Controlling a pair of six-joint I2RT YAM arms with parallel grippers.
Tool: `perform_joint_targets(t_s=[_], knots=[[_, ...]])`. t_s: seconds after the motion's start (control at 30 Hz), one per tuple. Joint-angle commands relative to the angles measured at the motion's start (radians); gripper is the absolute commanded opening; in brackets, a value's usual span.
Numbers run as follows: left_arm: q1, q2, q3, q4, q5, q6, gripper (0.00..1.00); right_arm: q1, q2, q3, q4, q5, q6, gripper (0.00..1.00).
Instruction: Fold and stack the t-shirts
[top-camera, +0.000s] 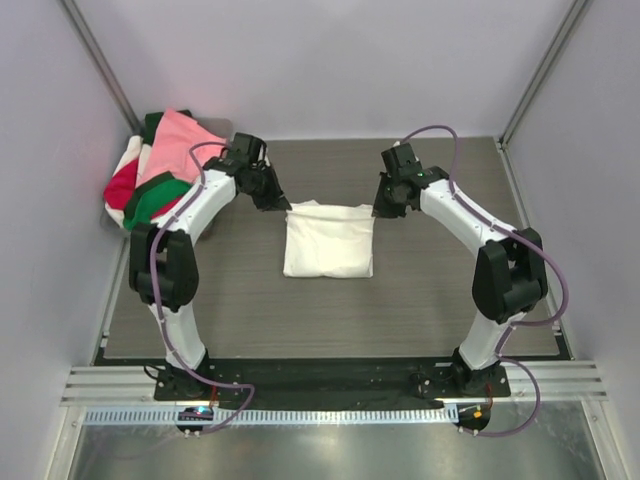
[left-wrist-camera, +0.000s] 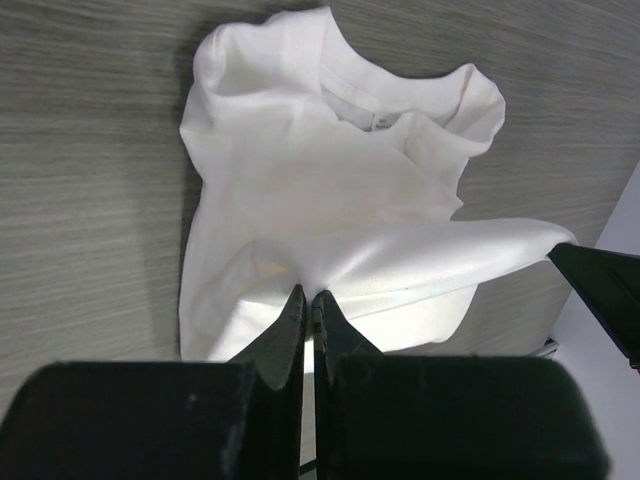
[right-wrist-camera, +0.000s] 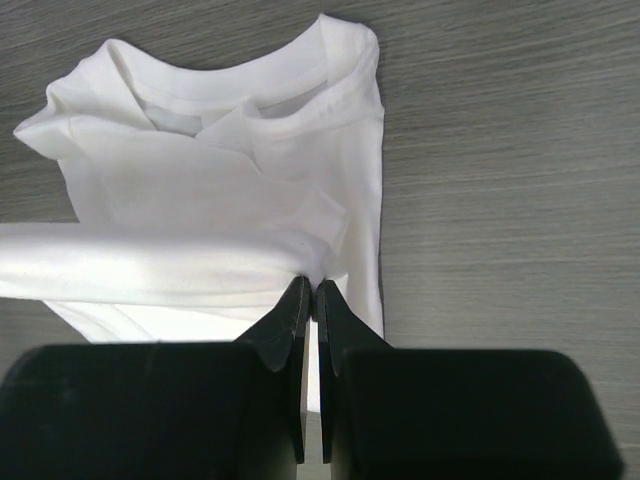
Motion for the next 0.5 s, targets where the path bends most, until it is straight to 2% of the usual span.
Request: perform_joint_targets(t_s=[0.0, 0.37, 0.4, 0.43, 0.47], knots=[[0.043, 0.061, 0.076, -0.009, -0.033, 0.036, 0.0, -0.047, 0.044, 0.064, -0.016, 0.058, -0.058, 0.01], [0.072, 0.271, 0.286, -0.075, -0.045, 0.007, 0.03, -0.107, 0.274, 0.296, -0.037, -0.024, -0.113, 0.01], [0.078, 0.302, 0.328, -0.086, -0.045, 0.003, 0.09, -0.11, 0.314, 0.327, -0.06, -0.022, -0.116, 0.04], [0.084, 0.32, 0.366, -0.104, -0.038, 0.003, 0.12, -0.113, 0.334, 0.363, -0.076, -0.057, -0.121, 0.12], [0.088, 0.348, 0.477, -0.133, -0.039, 0.006, 0.16, -0.12, 0.354, 0.452, -0.092, -0.073, -0.136, 0.35]])
